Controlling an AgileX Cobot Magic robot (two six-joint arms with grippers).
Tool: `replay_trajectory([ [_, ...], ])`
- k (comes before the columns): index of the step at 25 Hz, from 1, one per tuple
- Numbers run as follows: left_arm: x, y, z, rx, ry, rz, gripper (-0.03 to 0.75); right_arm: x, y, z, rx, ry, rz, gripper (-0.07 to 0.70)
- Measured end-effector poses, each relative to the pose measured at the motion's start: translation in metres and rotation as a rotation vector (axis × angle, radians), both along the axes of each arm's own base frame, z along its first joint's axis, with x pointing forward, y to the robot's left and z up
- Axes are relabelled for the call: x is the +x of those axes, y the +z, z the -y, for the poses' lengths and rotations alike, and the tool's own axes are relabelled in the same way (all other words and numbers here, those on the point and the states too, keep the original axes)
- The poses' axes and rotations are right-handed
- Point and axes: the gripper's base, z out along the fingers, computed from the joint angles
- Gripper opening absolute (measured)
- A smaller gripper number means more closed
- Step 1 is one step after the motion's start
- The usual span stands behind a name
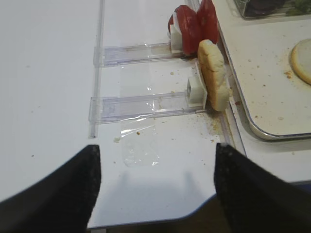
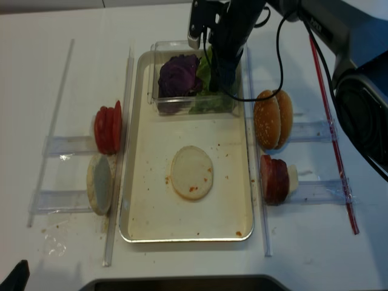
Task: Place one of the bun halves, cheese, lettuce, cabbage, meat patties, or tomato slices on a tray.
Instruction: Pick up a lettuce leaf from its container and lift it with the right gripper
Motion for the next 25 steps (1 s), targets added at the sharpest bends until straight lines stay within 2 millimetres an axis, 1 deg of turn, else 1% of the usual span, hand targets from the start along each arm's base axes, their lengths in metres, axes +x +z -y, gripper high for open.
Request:
replay_trajectory([
  [2, 0.0, 0.0, 0.0, 0.0, 0.0, 0.0, 0.453, 0.0, 0.0, 0.0, 0.0, 0.0, 0.0, 0.458],
  [7, 0.0, 0.0, 0.0, 0.0, 0.0, 0.0, 0.453, -0.0003, -0.0001, 0.0001, 0.0, -0.004, -0.006, 0.353],
  [13, 0.0, 0.0, 0.0, 0.0, 0.0, 0.0, 0.453, -0.0005, -0.0001, 0.0001, 0.001, -0.013, -0.012, 0.281],
  [15, 0.0, 0.0, 0.0, 0.0, 0.0, 0.0, 0.453, -0.0005, -0.0001, 0.0001, 0.001, -0.016, -0.014, 0.239],
  [18, 0.0, 0.0, 0.0, 0.0, 0.0, 0.0, 0.453, -0.0005, -0.0001, 0.0001, 0.001, -0.016, -0.014, 0.133],
  [20, 0.0, 0.0, 0.0, 0.0, 0.0, 0.0, 0.453, -0.0005, -0.0001, 0.0001, 0.002, -0.019, -0.015, 0.082],
  [22, 0.0, 0.0, 0.0, 0.0, 0.0, 0.0, 0.453, -0.0005, -0.0001, 0.0001, 0.002, -0.019, -0.015, 0.062],
  [25, 0.0, 0.0, 0.0, 0.0, 0.0, 0.0, 0.453, -0.0005, -0.0001, 0.0001, 0.002, -0.019, -0.015, 0.053],
])
